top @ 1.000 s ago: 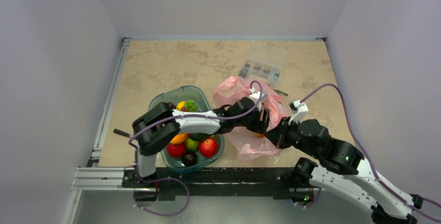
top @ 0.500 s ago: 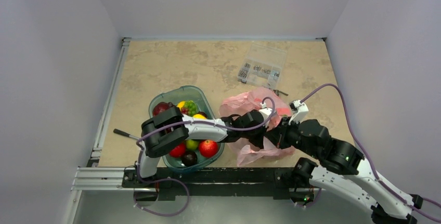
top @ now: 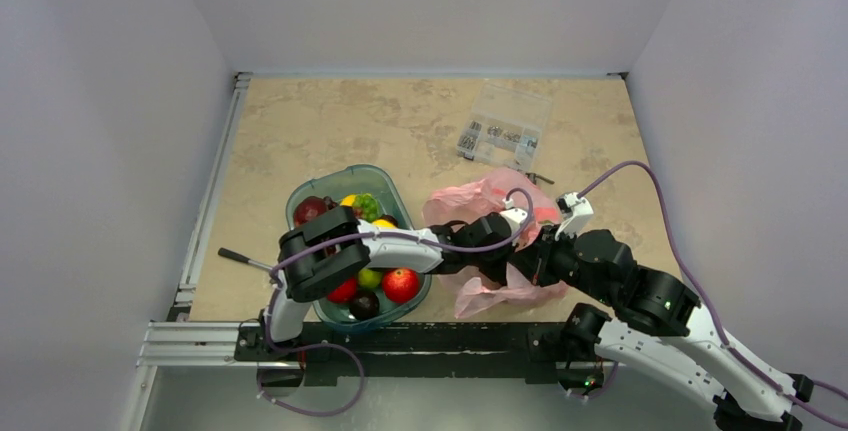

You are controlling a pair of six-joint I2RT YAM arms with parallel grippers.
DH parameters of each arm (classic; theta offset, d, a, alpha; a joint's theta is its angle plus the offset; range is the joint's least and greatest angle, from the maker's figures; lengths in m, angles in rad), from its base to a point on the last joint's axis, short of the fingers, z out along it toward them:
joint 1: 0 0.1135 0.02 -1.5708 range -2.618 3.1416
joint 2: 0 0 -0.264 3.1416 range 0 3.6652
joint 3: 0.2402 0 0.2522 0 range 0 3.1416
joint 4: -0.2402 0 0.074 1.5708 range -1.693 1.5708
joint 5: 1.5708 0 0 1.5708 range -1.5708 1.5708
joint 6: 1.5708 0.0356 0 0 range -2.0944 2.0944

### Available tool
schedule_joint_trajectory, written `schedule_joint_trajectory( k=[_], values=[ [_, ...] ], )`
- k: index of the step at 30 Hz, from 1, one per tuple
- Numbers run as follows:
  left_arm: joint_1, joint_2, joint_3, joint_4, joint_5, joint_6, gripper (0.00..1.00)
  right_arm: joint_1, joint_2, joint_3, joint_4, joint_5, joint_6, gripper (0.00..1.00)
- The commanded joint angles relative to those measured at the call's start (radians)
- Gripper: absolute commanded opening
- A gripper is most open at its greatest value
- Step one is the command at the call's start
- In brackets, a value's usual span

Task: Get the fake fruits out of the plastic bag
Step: Take out the fake fruit from the plastic bag, then place the fake fruit in the bin.

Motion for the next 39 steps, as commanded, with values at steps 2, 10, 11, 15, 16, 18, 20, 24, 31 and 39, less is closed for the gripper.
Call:
schedule_joint_trajectory(
  k=[2, 10, 11, 15, 16, 18, 20, 24, 31, 39],
  values=[
    [0.012, -0.1, -0.026, -0.049, -0.059, 0.054, 0.4, -0.001, -0.005, 0.024, 0.018, 0.022, -0.009, 0.0],
    [0.038, -0.339, -0.07, -0.142, -0.088, 0.096, 0.17, 0.0, 0.003, 0.02, 0.02, 0.021, -0.009, 0.0],
    [0.038, -0.373, -0.083, -0.153, -0.093, 0.1, 0.16, -0.001, 0.003, 0.019, 0.021, 0.021, -0.007, 0.0],
    [0.041, -0.527, -0.157, -0.176, -0.109, 0.11, 0.15, -0.001, 0.008, 0.018, 0.021, 0.027, -0.006, 0.0],
    [0.041, -0.564, -0.177, -0.185, -0.129, 0.114, 0.15, 0.0, 0.011, 0.018, 0.021, 0.026, -0.006, 0.0],
    [0.048, -0.642, -0.208, -0.22, -0.154, 0.126, 0.15, -0.001, 0.016, 0.02, 0.02, 0.027, -0.006, 0.0],
    [0.056, -0.716, -0.23, -0.273, -0.178, 0.145, 0.15, 0.0, 0.021, 0.021, 0.02, 0.025, -0.007, 0.0],
    [0.077, -0.863, -0.268, -0.411, -0.289, 0.184, 0.16, -0.001, 0.033, 0.024, 0.02, 0.024, -0.008, 0.0],
    [0.199, -1.064, -0.346, -0.584, -0.436, 0.206, 0.25, -0.001, 0.046, 0.026, 0.03, 0.023, -0.009, 0.0],
    [0.27, -1.035, -0.285, -0.768, -0.672, 0.124, 1.0, 0.0, 0.071, 0.03, 0.062, 0.01, -0.009, 0.0]
  ],
)
